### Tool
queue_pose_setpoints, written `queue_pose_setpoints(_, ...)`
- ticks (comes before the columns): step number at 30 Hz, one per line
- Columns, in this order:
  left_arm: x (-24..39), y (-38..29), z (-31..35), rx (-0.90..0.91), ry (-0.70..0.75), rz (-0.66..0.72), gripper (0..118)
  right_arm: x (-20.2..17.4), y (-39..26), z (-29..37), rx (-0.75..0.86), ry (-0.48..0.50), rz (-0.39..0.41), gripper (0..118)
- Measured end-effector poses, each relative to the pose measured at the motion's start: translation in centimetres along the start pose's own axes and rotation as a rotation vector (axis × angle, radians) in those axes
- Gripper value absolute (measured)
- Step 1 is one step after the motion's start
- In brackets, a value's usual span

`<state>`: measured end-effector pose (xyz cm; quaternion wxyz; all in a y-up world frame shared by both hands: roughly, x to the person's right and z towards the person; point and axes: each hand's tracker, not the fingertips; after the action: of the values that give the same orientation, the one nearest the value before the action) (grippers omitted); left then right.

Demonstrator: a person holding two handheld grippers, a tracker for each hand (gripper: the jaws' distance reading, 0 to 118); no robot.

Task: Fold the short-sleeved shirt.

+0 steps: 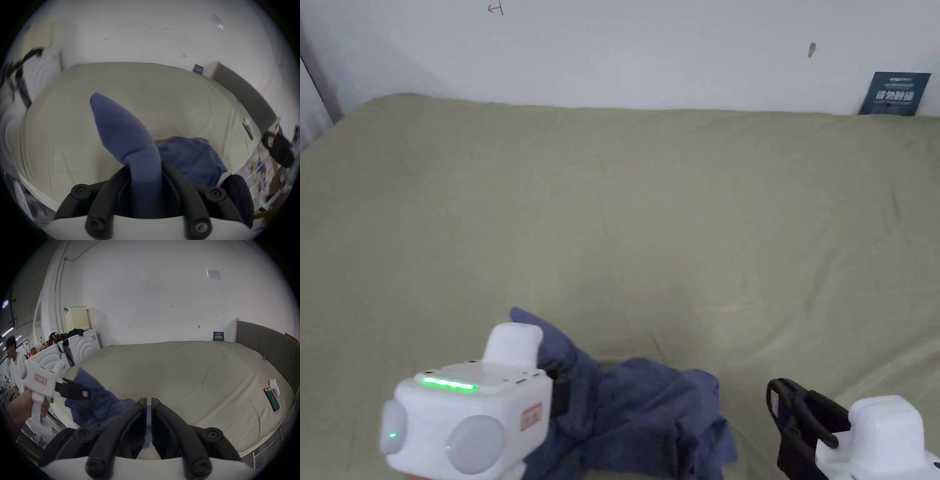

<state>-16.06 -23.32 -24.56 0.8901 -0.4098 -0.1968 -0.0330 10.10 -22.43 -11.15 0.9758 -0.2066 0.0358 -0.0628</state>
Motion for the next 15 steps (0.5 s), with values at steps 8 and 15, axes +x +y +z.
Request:
queue_pose_setpoints(8, 11.7, -3.7, -10.8, -0.172, 0.037, -0.250, 33, 1.3, -0.2, 1.3, 0.016, -0.030, -0.027, 9)
queue_pose_setpoints(15, 5.7, -0.1, -3.1, 0.059, -0.264, 0.080, 96, 2.2, -0.5, 1.6, 0.023, -0.032, -0.025, 9)
